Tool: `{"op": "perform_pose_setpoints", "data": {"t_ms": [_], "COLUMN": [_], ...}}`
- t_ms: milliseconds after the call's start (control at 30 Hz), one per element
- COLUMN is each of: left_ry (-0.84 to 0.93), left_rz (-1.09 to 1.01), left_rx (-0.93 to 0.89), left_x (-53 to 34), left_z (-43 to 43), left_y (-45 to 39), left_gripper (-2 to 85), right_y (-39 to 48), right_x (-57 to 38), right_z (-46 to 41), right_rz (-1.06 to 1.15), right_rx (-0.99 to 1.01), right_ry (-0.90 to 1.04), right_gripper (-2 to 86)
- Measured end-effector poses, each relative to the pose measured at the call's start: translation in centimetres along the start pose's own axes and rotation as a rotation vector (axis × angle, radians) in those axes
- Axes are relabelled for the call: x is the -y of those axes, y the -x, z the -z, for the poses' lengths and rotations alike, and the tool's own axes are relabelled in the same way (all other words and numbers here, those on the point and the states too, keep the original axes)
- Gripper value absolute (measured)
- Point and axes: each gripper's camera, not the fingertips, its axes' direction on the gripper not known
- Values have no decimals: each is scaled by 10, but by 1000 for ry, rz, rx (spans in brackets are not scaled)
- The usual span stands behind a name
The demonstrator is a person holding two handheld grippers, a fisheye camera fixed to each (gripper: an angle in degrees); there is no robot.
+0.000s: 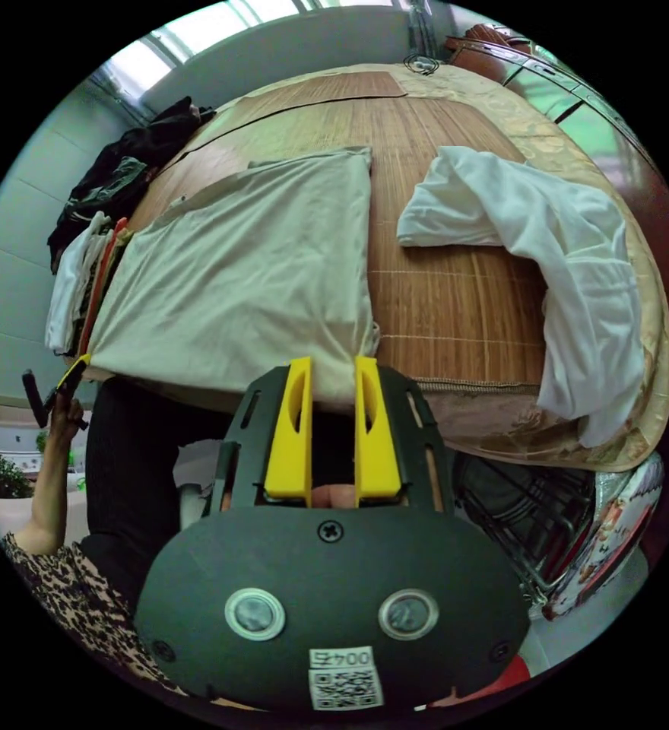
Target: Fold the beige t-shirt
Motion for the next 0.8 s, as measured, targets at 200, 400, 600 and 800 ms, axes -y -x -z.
{"op": "perform_pose_setpoints", "data": {"t_ms": [200, 400, 600, 800], "left_ry": [63, -171, -1, 26], "left_rz": [81, -146, -182, -86], "left_rx": [59, 101, 89, -49], "left_x": [-23, 27, 90, 67], "left_z": [9, 44, -65, -108], "left_y": [23, -49, -67, -29], "left_gripper": [5, 4, 6, 6], "right_y": [0, 45, 134, 190], "right_x": [-4, 40, 140, 231], "right_z": [20, 38, -6, -82], "right_rz": [34, 183, 344, 443], "right_rx": [1, 137, 175, 130], "right_ry": [-37, -184, -167, -49], "right_gripper": [109, 91, 70, 53]}}
